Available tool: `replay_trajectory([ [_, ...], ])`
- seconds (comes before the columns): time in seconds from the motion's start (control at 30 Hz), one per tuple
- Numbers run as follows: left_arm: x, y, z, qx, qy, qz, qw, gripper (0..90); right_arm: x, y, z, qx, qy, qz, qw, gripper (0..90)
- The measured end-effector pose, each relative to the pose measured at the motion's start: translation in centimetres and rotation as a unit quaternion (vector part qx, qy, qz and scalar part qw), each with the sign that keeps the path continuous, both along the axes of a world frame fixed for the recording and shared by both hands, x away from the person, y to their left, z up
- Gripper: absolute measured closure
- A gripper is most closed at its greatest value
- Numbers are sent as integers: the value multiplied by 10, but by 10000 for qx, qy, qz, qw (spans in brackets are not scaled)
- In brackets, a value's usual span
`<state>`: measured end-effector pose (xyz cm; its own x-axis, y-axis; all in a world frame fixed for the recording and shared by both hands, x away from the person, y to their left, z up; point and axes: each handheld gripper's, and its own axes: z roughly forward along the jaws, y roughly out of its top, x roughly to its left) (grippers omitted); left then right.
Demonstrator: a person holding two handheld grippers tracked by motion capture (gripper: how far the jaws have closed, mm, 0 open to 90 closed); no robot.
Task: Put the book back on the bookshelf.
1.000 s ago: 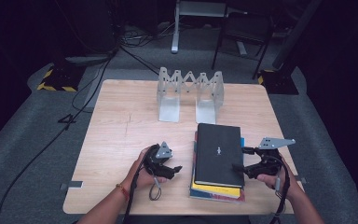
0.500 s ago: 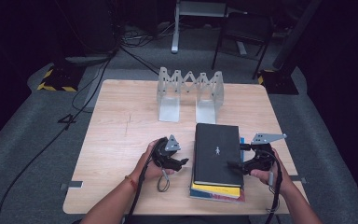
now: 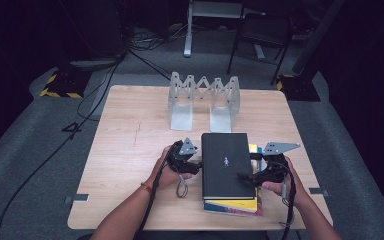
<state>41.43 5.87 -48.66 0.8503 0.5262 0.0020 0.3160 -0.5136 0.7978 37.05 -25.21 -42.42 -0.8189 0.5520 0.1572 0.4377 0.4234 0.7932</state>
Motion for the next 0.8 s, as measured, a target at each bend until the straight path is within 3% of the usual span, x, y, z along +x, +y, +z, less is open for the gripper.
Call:
replay_trajectory([
  [0.17, 12, 4, -1, -190, 185, -53, 9996, 398, 0, 0, 0, 15, -83, 41, 10000, 75],
  [0.2, 14, 4, -1, -242, 184, -92, 9995, 442, 0, 0, 0, 20, -82, 46, 10000, 75],
  [0.23, 17, 3, -1, -224, 240, -188, 9993, 486, 0, 0, 0, 11, -77, 53, 10000, 75],
  [0.37, 30, 1, 2, -198, 383, -251, 9988, 520, 2, 1, 2, -21, -223, 104, 9997, 76],
  [0.47, 36, 1, 7, -129, 329, -464, 9983, 578, 4, 1, 3, 17, -356, 101, 9993, 81],
  [0.57, 40, -3, 13, -30, 294, -496, 9983, 665, 6, 0, 6, 34, -522, 87, 9986, 82],
  [0.6, 43, -2, 16, -155, 343, -535, 9979, 685, 6, 0, 10, -15, -673, 77, 9977, 82],
  [0.67, 43, 0, 16, -260, 352, -507, 9978, 690, 5, 2, 12, -102, -769, 66, 9970, 82],
  [0.73, 43, 0, 17, -347, 340, -486, 9976, 700, 4, 2, 12, -86, -830, 64, 9965, 84],
  [0.8, 42, 2, 18, -518, 278, -390, 9975, 714, 2, 2, 14, -52, -1033, 56, 9946, 111],
])
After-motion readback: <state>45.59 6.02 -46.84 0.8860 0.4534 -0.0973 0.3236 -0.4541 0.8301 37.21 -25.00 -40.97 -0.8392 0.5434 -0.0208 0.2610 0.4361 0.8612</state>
